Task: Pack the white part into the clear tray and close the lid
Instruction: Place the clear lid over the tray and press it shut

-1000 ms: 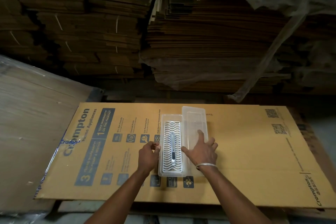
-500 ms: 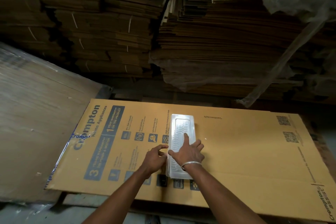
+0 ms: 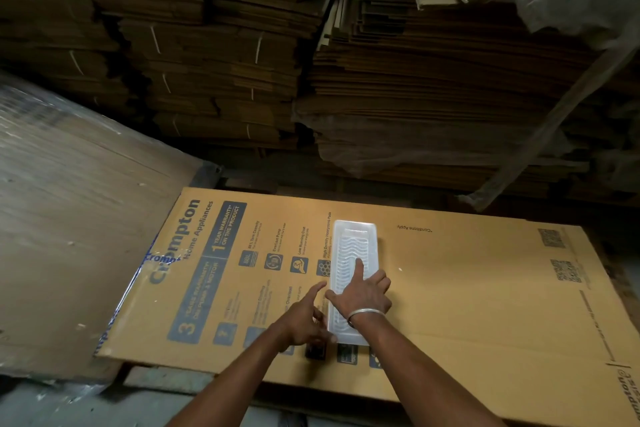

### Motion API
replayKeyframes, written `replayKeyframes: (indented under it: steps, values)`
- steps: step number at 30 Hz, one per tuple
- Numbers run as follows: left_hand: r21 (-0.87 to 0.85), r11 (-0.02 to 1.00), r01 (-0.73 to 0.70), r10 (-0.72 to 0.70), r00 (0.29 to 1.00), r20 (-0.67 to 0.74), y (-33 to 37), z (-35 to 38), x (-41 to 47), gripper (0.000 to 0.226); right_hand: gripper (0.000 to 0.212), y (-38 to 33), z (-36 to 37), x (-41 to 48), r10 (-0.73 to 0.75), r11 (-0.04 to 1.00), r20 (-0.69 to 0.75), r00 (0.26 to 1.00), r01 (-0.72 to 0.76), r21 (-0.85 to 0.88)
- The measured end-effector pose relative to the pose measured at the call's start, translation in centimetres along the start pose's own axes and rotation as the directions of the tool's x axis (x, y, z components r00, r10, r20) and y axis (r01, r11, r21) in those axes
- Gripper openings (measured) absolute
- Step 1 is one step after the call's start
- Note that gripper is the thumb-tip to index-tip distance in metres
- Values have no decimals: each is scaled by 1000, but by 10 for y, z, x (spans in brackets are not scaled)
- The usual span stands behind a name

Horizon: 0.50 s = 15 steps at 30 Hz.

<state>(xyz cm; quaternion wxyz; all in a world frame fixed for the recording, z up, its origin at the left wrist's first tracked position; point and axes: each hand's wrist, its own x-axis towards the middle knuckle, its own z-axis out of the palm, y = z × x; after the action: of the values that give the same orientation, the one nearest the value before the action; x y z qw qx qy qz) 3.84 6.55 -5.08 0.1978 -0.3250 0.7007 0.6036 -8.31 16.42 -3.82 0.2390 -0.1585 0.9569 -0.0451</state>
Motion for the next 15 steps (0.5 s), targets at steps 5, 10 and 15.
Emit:
replayKeyframes:
  steps: [5,10,15]
  values:
    - [47,999,7,-7,1000,-7,1,1,-1,122,111,4,2,1,-25,1000,-9,1000,25,-16]
    - [123,992,-17,16,1000,17,1,4,1,127,92,14,6,3,-95,994,-62,994,91,-58]
    - [262,965,-35,33,999,12,8,1,4,134,63,23,1,13,-153,983,-56,987,146,-115]
